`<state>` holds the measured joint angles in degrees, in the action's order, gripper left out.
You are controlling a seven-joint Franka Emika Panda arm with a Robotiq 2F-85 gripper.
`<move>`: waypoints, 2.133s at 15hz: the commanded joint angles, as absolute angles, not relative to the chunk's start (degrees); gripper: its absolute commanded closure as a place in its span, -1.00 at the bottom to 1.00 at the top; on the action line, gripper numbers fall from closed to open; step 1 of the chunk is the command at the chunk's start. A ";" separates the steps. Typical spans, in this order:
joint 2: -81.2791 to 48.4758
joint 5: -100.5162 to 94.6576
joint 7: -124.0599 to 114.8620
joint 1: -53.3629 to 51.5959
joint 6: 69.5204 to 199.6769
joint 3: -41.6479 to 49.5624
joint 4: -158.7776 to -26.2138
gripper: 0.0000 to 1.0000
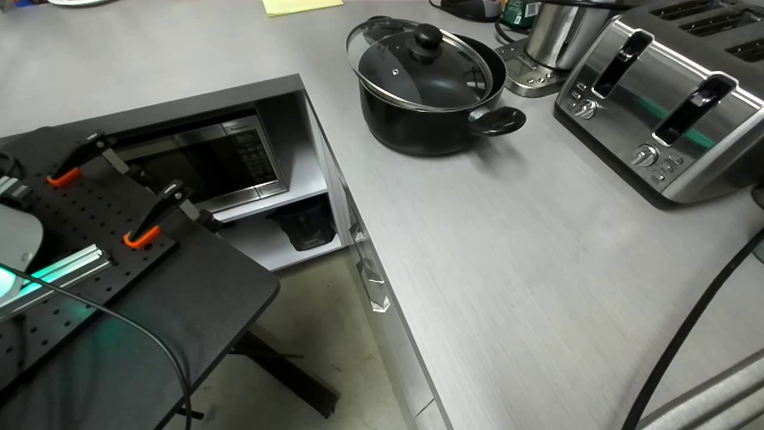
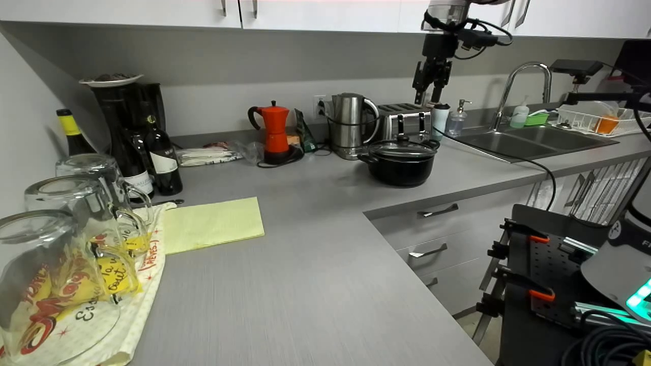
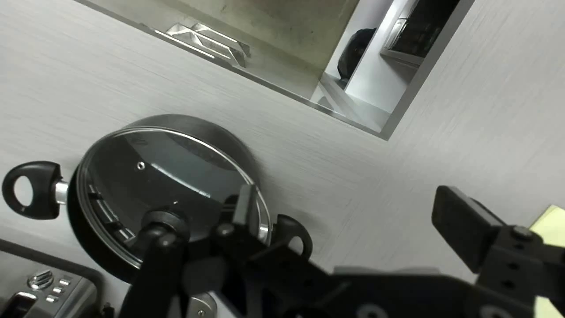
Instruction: Remove the glass lid from the pot.
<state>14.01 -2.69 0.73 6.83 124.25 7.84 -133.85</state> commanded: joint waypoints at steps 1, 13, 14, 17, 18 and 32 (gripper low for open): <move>5.12 4.99 5.31 8.00 118.62 11.68 -124.15 -1.00; -15.37 13.94 2.55 15.98 113.25 14.14 -105.33 -1.00; -16.10 13.53 2.01 16.25 114.35 14.12 -105.17 -1.00; -17.42 12.46 0.83 16.52 118.13 14.03 -105.61 -1.00; -17.56 11.80 0.62 16.34 120.58 14.03 -106.35 -1.00; -23.45 5.24 -4.23 15.13 135.42 13.92 -109.40 -1.00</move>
<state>-21.98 6.58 -2.03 15.44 133.52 13.79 -109.69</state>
